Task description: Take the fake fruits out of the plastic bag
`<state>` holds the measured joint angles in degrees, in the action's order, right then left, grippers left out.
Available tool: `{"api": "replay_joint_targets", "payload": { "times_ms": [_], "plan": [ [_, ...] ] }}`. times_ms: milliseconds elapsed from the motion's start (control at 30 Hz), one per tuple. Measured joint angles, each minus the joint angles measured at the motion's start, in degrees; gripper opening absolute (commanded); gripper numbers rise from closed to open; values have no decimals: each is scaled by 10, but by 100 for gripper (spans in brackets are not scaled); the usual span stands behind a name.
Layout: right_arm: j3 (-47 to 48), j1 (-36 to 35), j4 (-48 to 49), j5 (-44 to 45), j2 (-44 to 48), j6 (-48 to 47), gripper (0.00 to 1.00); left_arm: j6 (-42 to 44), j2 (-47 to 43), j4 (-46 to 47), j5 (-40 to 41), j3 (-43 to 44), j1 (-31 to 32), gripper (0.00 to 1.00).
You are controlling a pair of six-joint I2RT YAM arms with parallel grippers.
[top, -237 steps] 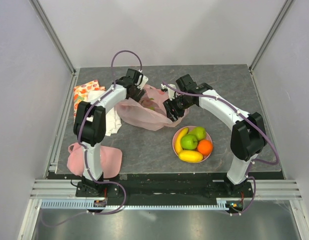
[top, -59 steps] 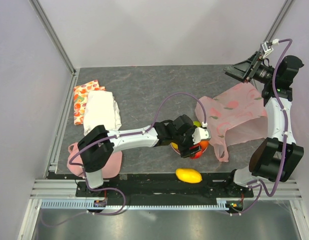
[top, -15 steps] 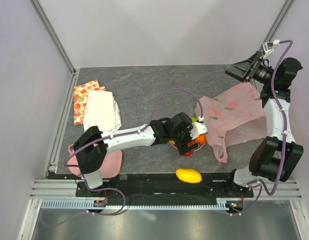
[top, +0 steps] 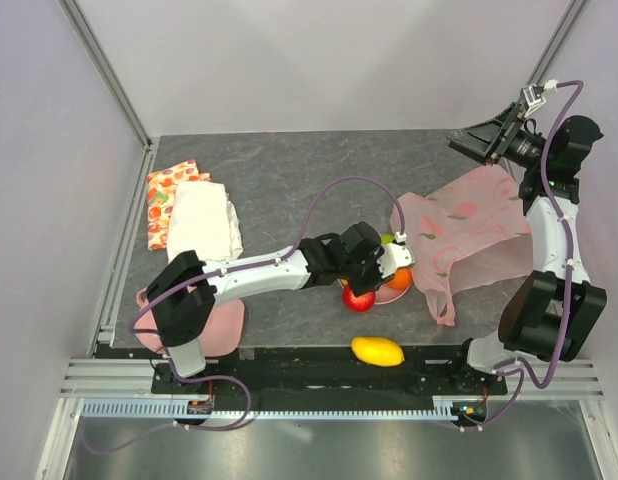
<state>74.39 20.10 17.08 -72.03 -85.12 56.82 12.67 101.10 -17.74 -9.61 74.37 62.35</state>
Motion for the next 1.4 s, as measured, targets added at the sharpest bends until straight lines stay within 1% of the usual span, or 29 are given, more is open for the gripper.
{"api": "replay_joint_targets", "payload": {
  "times_ms": [67, 133, 167, 233, 267, 300, 333, 367, 467, 567, 600, 633, 667, 767, 833, 900, 967, 1067, 1200, 1267, 1333, 1400],
  "plan": [
    [0, 0, 0, 1, -2, 0, 98, 5, 3, 1, -4, 1, 0, 31],
    [0, 0, 0, 2, -4, 0, 98, 7, 9, 3, -11, 4, 0, 34],
    [0, 0, 0, 3, -5, 0, 98, 7, 12, 3, -13, 5, 0, 44],
    [0, 0, 1, 3, -7, 0, 98, 11, 18, 2, -16, 11, 0, 56],
    [0, 0, 1, 3, -9, 0, 98, 12, 20, 0, -16, 16, -1, 64],
    [0, 0, 0, 3, -9, -3, 98, 13, 21, -3, -15, 21, -3, 68],
    [0, 0, -2, 3, -10, -12, 98, 14, 20, -7, -15, 29, -5, 75],
    [2, 0, -18, 5, -9, -28, 98, 12, 16, -9, -16, 35, -11, 77],
    [28, -6, -140, 38, 1, -171, 98, 5, -26, -31, -34, 38, -51, 86],
    [56, -35, -285, 102, 25, -362, 98, 0, -99, -61, -66, 38, -116, 89],
    [62, -60, -339, 132, 39, -431, 98, 0, -127, -77, -83, 38, -143, 89],
    [62, -103, -394, 167, 55, -517, 98, 0, -152, -96, -100, 38, -167, 88],
    [62, -139, -434, 186, 66, -576, 98, -2, -174, -116, -119, 40, -190, 88],
    [10, -297, -537, 255, 108, -760, 98, -20, -207, -177, -175, 33, -239, 87],
    [-49, -379, -589, 287, 126, -843, 98, -44, -218, -191, -201, -2, -269, 88],
    [-103, -428, -638, 311, 129, -903, 98, -75, -229, -203, -215, -54, -316, 88],
    [-136, -454, -678, 334, 125, -952, 98, -97, -229, -223, -219, -83, -369, 88],
    [-152, -495, -709, 360, 131, -1013, 98, -115, -228, -234, -221, -81, -427, 88],
    [-170, -590, -683, 376, 159, -1045, 98, -122, -228, -227, -229, -44, -448, 88],
    [-171, -642, -661, 375, 153, -1043, 98, -123, -228, -223, -235, -27, -455, 88],
    [-186, -696, -619, 376, 141, -1030, 98, -123, -228, -219, -236, -15, -463, 88],
    [-207, -733, -593, 381, 134, -1019, 98, -125, -231, -217, -236, -12, -474, 89]
  ]
}}
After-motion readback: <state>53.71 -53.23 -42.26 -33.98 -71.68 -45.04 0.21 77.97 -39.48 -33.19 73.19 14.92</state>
